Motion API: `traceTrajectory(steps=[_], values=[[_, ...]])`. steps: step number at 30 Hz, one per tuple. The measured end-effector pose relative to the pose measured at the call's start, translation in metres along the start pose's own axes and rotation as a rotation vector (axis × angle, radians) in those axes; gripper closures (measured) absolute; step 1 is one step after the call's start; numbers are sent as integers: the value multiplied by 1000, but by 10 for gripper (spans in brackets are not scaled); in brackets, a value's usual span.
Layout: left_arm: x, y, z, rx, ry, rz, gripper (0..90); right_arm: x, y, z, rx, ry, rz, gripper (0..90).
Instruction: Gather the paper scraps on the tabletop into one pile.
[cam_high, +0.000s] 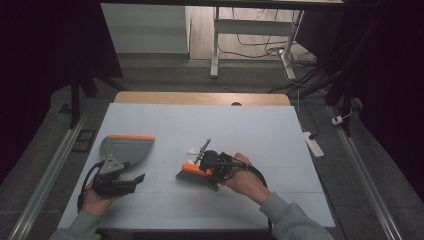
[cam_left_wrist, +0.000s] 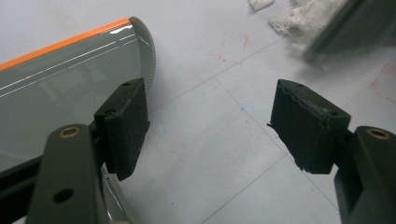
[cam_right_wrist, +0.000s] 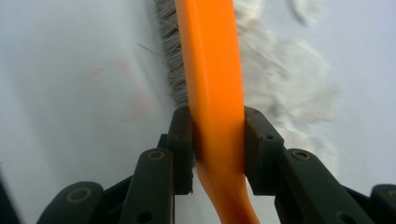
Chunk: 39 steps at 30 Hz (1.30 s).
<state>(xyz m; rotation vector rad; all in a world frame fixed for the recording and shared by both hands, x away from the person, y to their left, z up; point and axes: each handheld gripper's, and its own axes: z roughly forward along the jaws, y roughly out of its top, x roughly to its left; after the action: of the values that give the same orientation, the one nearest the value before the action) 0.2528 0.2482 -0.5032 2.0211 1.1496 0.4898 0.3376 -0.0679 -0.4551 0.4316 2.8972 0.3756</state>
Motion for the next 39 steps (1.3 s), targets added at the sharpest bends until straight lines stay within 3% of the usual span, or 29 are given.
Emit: traceTrajectory(steps=[5,8,11,13,16,21,27,32,36,39], values=[[0,0,0,1,0,0,289,-13,-8,-3,-16,-66,20,672],[0,0,0,2,0,-2,289,-18,-15,-16,-79,-33,46,672],[0,0,1,3,-1,2,289,-22,-21,-35,-149,-37,87,672],[0,0,1,4,0,3,289,-27,-26,-46,-198,-31,128,671],[0,0,1,3,0,2,289,-36,-31,-60,-247,-71,186,672],[-1,1,1,3,1,2,289,-52,-27,-63,-313,-86,307,671],[-1,1,1,6,0,4,289,-64,9,-36,-380,6,382,672],[1,-1,1,5,0,2,291,-65,54,10,-355,88,409,672],[2,-1,1,7,-1,1,292,-69,74,41,-355,108,462,672],[1,-1,1,4,-1,3,292,-76,74,55,-306,46,474,673]])
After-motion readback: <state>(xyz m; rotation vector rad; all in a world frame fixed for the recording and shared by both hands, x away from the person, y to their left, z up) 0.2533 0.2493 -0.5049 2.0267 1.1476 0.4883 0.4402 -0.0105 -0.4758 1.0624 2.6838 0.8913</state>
